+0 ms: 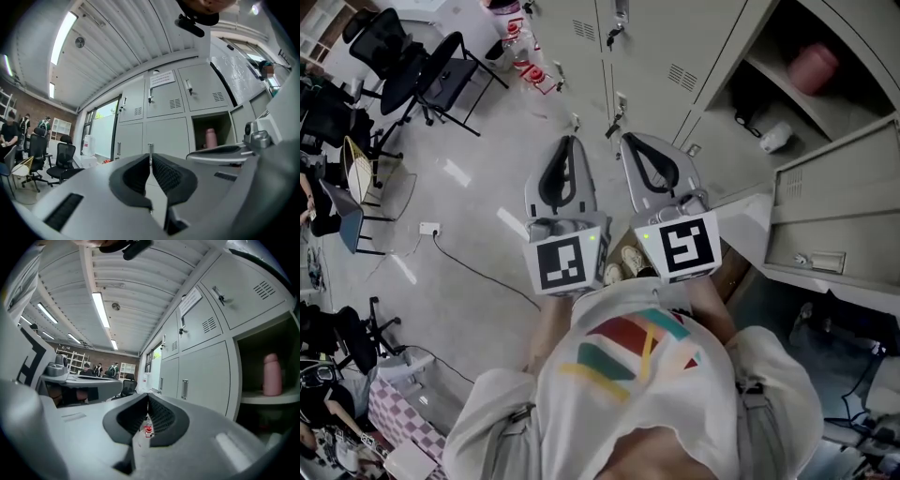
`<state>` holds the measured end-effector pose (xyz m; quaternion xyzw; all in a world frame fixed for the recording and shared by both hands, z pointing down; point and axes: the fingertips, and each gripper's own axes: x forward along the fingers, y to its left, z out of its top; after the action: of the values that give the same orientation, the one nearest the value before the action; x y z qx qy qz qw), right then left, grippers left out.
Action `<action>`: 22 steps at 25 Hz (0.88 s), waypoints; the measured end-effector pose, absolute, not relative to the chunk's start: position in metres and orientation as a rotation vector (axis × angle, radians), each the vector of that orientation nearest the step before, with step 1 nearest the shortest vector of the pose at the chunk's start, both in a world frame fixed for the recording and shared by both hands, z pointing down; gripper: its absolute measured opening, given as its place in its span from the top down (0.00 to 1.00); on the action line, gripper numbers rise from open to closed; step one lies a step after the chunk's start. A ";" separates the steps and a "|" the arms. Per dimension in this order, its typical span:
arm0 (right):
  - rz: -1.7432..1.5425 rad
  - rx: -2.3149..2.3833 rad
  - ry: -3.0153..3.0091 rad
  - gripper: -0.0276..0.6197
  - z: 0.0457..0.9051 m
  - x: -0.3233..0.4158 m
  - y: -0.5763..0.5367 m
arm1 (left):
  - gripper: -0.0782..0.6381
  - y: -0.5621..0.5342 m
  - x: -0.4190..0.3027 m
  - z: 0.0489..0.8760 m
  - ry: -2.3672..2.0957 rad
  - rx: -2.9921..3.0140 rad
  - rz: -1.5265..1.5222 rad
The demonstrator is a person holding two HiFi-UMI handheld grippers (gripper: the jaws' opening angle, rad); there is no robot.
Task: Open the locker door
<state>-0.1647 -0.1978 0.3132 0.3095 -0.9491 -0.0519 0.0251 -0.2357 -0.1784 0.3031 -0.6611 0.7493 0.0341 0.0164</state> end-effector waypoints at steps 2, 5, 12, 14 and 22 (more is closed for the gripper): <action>-0.142 0.976 -2.935 0.95 0.314 -0.163 -0.199 | 0.85 -0.179 -0.235 0.305 2.336 -2.061 0.106; -0.141 0.994 -2.927 0.95 0.314 -0.158 -0.203 | 0.85 -0.182 -0.230 0.307 2.345 -2.078 0.101; -0.135 1.029 -2.916 0.95 0.313 -0.147 -0.206 | 0.85 -0.185 -0.220 0.306 2.341 -2.097 0.110; -0.151 1.021 -2.915 0.95 0.313 -0.145 -0.205 | 0.85 -0.185 -0.218 0.304 2.338 -2.096 0.103; -0.141 1.062 -2.898 0.95 0.313 -0.132 -0.210 | 0.85 -0.191 -0.208 0.305 2.319 -2.115 0.118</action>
<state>-0.1325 -0.2096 0.3126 0.3436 -0.9376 -0.0457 0.0262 -0.2083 -0.1906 0.3052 -0.6734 0.7383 0.0374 0.0005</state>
